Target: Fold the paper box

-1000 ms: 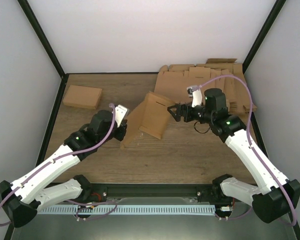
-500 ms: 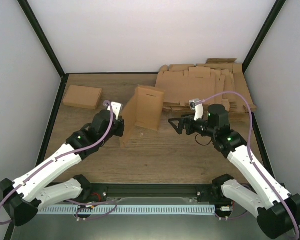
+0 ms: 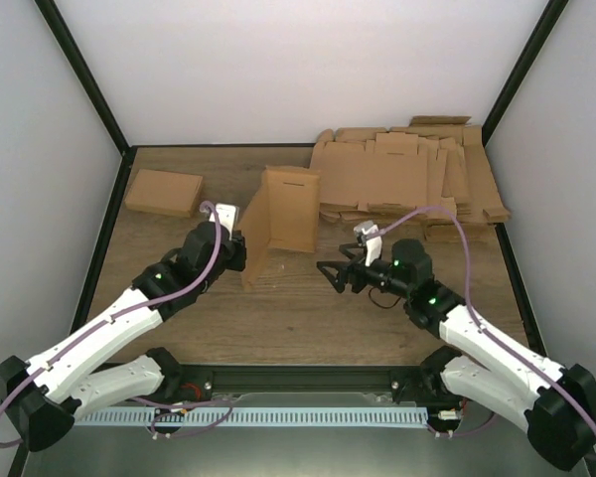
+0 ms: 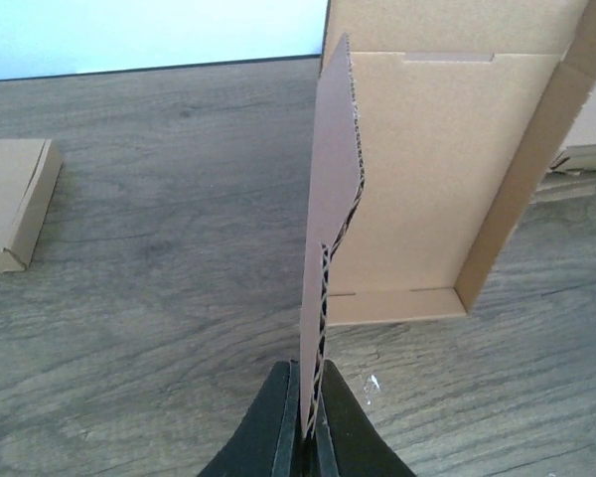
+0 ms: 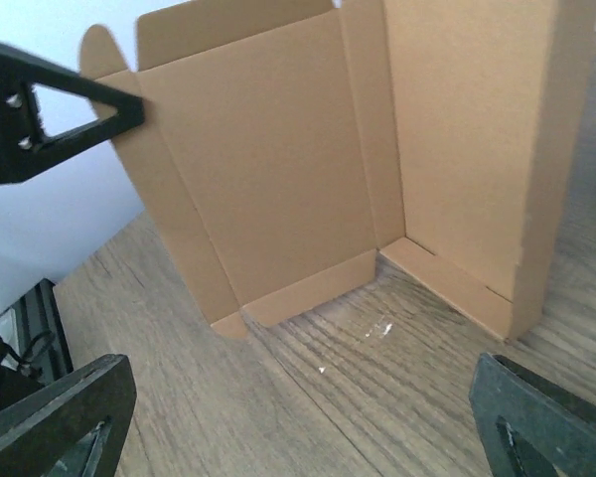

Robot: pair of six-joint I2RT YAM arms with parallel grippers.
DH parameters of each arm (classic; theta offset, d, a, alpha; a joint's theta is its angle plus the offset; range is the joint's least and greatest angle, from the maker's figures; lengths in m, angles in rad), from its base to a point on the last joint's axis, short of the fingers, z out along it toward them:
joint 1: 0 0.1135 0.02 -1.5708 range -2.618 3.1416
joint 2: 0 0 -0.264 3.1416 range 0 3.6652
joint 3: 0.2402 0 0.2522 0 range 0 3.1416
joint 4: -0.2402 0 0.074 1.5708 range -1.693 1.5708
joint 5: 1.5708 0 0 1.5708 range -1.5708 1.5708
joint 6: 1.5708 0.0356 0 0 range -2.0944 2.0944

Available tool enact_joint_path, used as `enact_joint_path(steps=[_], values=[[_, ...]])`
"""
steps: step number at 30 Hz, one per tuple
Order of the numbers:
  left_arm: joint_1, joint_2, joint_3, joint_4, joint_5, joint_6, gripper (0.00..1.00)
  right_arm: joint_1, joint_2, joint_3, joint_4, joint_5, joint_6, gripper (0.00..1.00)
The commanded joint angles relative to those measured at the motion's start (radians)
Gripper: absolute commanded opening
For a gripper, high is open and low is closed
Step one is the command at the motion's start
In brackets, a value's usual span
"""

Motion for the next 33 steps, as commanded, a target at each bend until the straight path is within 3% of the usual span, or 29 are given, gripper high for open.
enact_joint_path(steps=[1,7,13,27,33], values=[[-0.006,0.005,-0.020,0.049,0.000,-0.010,0.04,0.097,0.026,-0.051,0.263,0.242,-0.093,0.95],[-0.005,0.006,-0.027,0.050,0.022,0.006,0.04,0.098,0.158,-0.038,0.365,0.407,-0.070,0.87],[-0.005,-0.003,-0.042,0.049,0.054,0.000,0.05,0.098,0.306,0.015,0.453,0.497,-0.073,0.71],[-0.006,-0.038,-0.046,0.029,0.159,-0.034,0.05,0.107,0.437,0.040,0.533,0.541,-0.069,0.65],[-0.006,-0.031,-0.040,0.029,0.198,-0.055,0.05,0.109,0.469,0.056,0.528,0.589,-0.072,0.48]])
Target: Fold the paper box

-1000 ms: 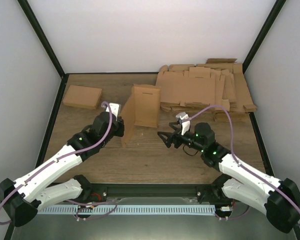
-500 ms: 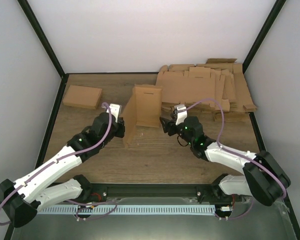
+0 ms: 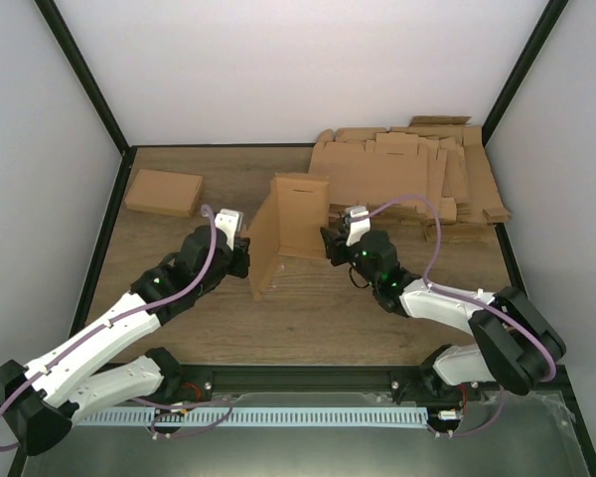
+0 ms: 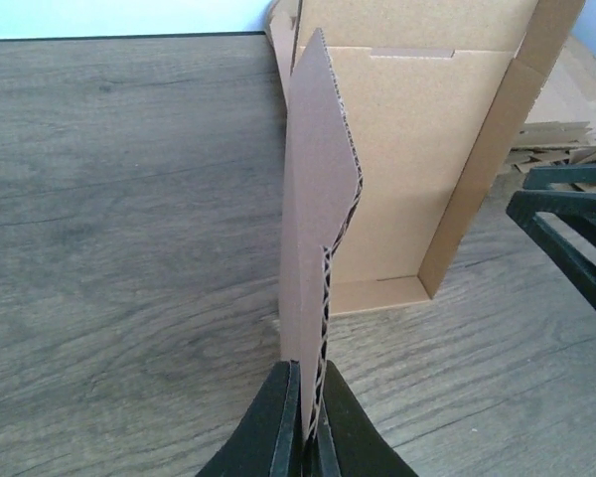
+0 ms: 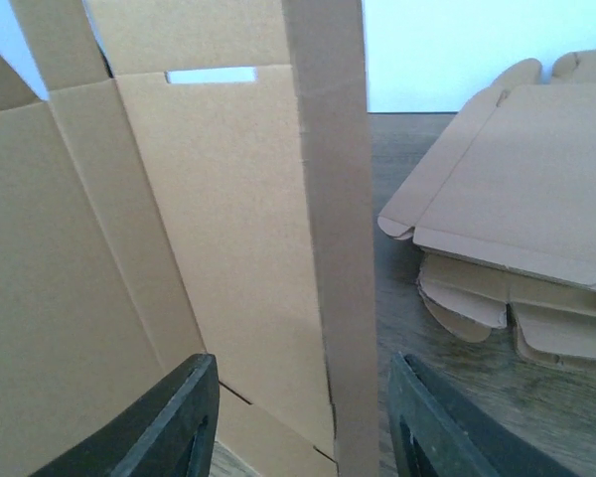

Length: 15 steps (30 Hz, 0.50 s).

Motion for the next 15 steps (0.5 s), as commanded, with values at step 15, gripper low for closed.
enact_joint_path(steps=[15], values=[[-0.006,0.004,0.008,-0.007,0.070,-0.025,0.05,0.009,0.138,0.154,0.003,0.146,-0.046,0.41]])
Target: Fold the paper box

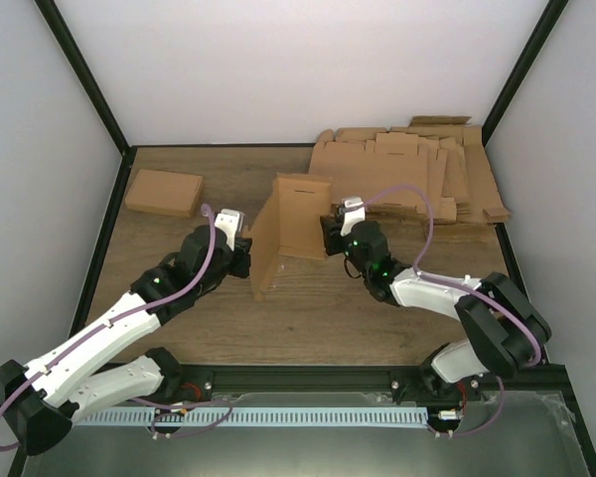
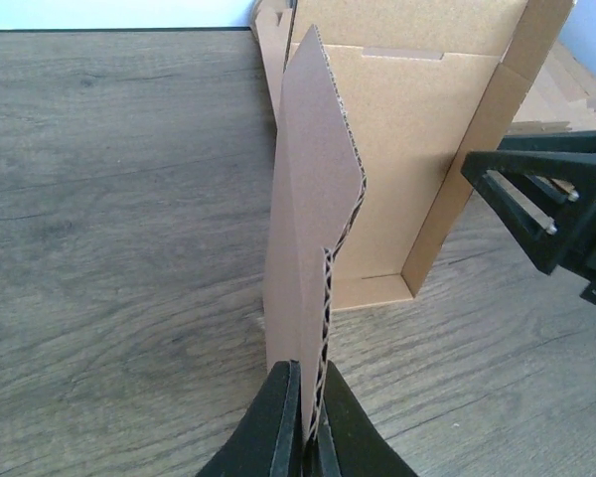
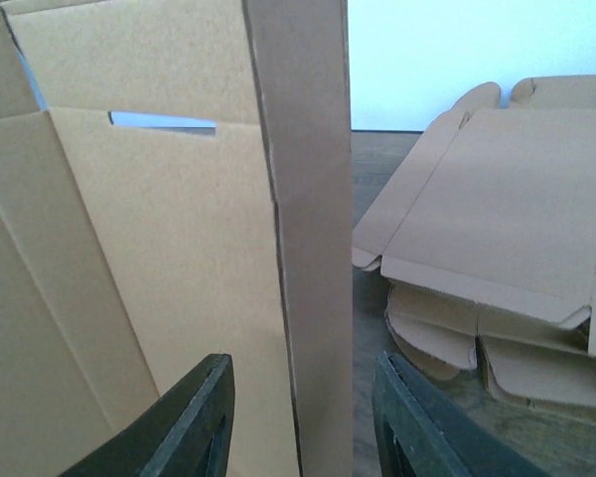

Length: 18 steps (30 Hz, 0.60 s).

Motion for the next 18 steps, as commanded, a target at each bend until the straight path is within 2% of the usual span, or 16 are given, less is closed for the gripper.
enact_joint_path(steps=[1,4,7,9,12,15,18], values=[[-0.007,0.003,0.005,-0.010,0.031,-0.007,0.05,0.007,0.059,0.091,-0.006,0.071,-0.016,0.38],[-0.006,-0.002,0.005,-0.010,0.033,-0.006,0.05,0.008,0.084,0.112,-0.010,0.082,-0.013,0.33],[-0.006,-0.011,0.006,-0.013,0.037,-0.005,0.09,0.009,0.090,0.110,0.004,0.082,-0.015,0.20],[-0.007,-0.021,0.008,-0.014,0.044,-0.003,0.25,0.011,0.091,0.107,0.009,0.084,-0.020,0.11],[-0.003,-0.051,0.008,0.011,0.103,-0.030,0.61,0.013,0.088,0.097,0.021,0.088,-0.031,0.05],[0.025,-0.090,0.029,0.068,0.254,-0.073,0.76,0.014,0.077,0.079,0.036,0.089,-0.036,0.03],[0.109,-0.094,0.096,0.071,0.370,-0.089,0.82,0.013,0.055,0.054,0.044,0.084,-0.031,0.01]])
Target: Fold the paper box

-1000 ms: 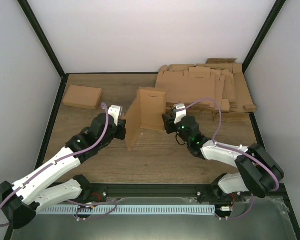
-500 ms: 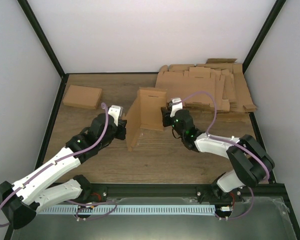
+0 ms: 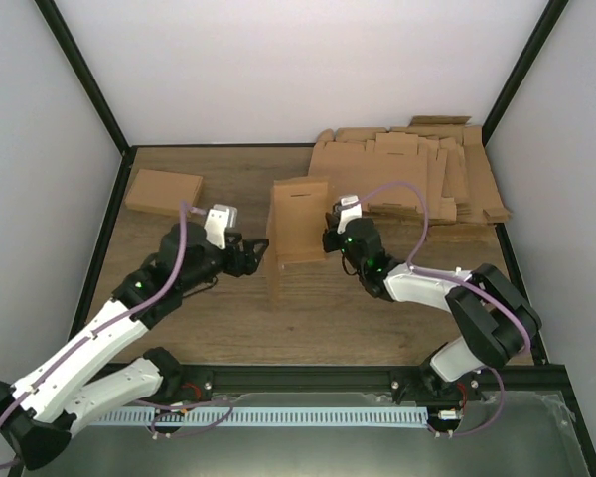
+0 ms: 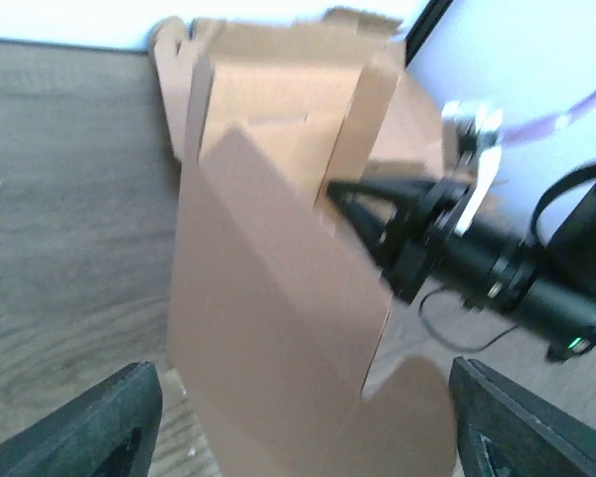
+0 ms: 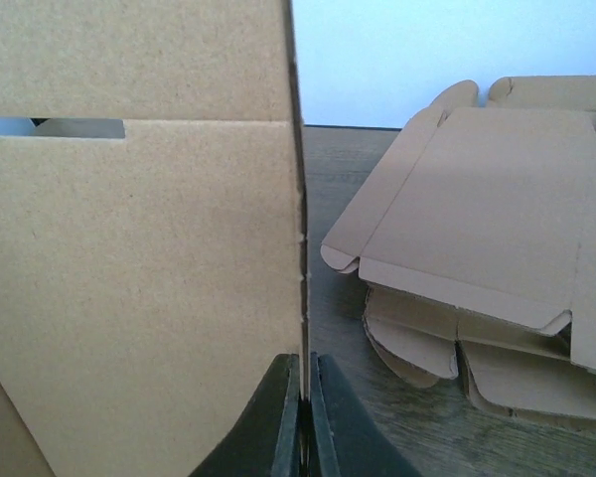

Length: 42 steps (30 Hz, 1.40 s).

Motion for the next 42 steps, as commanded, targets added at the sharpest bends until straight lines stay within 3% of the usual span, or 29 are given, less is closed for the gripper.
enact_joint_path(steps=[1,7,11,13,20,26,31,42], values=[[0.114,-0.013,0.112,0.051,0.214,-0.040,0.83,0.009,-0.045,-0.024,0.048,0.017,-0.003,0.01],[0.307,0.040,0.167,0.090,0.425,-0.067,0.89,0.013,-0.134,-0.076,0.028,0.009,0.000,0.02],[0.422,0.078,0.093,0.215,0.577,-0.160,0.89,0.014,-0.219,-0.135,-0.003,0.009,0.029,0.02],[0.444,0.086,0.048,0.272,0.586,-0.193,0.89,0.016,-0.262,-0.170,-0.020,-0.002,0.048,0.02],[0.436,0.108,-0.191,0.636,0.687,-0.384,0.88,0.017,-0.365,-0.282,-0.029,0.009,0.072,0.04],[0.394,0.176,-0.243,0.800,0.720,-0.429,0.83,0.024,-0.360,-0.310,0.008,0.017,0.063,0.06],[0.375,0.239,-0.238,0.866,0.731,-0.440,0.64,0.042,-0.334,-0.305,0.022,0.033,0.052,0.06],[0.312,0.400,-0.187,0.939,0.752,-0.438,0.53,0.060,-0.326,-0.309,0.028,0.055,0.044,0.07]])
